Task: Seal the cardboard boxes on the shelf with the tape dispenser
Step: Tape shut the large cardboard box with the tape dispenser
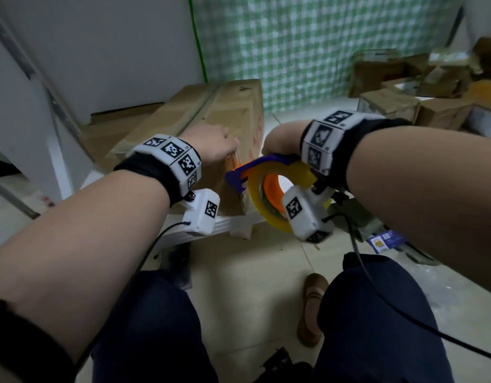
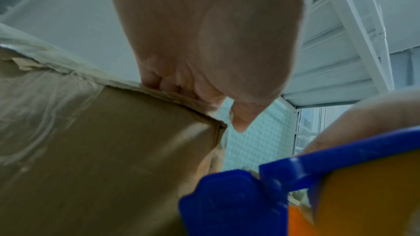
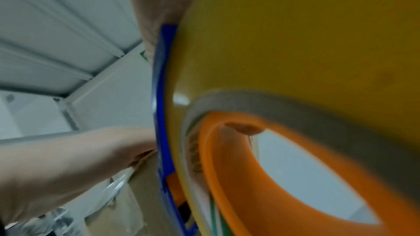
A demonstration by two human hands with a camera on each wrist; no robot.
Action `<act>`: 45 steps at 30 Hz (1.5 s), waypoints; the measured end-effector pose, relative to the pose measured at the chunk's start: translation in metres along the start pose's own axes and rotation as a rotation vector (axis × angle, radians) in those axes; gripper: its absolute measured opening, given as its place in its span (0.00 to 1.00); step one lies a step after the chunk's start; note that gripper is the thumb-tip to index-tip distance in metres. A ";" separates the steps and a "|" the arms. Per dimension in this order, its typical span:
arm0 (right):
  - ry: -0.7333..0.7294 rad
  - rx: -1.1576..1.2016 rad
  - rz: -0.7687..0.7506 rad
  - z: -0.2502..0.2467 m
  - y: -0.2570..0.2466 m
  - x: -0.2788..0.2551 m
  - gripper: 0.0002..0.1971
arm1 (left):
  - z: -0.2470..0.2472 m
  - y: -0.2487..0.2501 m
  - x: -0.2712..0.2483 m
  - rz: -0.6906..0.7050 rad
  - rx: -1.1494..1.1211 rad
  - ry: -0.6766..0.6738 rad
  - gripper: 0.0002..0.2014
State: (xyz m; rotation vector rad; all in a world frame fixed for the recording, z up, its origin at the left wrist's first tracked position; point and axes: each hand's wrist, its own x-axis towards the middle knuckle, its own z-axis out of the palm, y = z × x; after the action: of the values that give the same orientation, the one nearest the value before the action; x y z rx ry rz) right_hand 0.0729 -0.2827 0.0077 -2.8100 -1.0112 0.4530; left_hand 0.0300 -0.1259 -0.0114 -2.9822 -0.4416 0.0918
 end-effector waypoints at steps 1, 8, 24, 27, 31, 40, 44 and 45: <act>-0.029 -0.027 0.034 0.001 0.003 -0.003 0.13 | 0.001 0.000 0.001 0.005 0.001 0.009 0.26; -0.169 0.422 0.041 0.016 0.029 -0.018 0.21 | 0.003 0.007 -0.009 -0.031 -0.078 0.131 0.15; 0.236 0.792 -0.111 0.038 0.063 -0.018 0.17 | 0.009 0.007 -0.007 -0.053 -0.129 0.183 0.23; 0.157 0.605 -0.141 0.028 0.055 -0.019 0.18 | 0.009 0.008 -0.008 -0.048 -0.132 0.185 0.23; 0.126 0.351 -0.155 0.015 0.049 -0.019 0.23 | 0.008 0.009 -0.010 -0.037 -0.127 0.181 0.20; -0.209 0.165 -0.018 0.034 0.045 0.002 0.09 | 0.009 0.008 -0.012 -0.018 -0.115 0.203 0.13; -0.261 -0.120 -0.092 0.116 0.047 0.017 0.21 | 0.015 0.004 -0.009 -0.020 -0.096 0.219 0.12; -0.188 -0.048 -0.086 0.114 0.044 0.015 0.22 | 0.016 0.005 -0.009 -0.015 -0.088 0.233 0.12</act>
State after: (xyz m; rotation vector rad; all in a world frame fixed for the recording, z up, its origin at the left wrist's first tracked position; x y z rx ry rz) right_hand 0.0742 -0.3053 -0.1135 -2.7934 -1.1884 0.7018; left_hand 0.0218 -0.1311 -0.0273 -3.0234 -0.4494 -0.2804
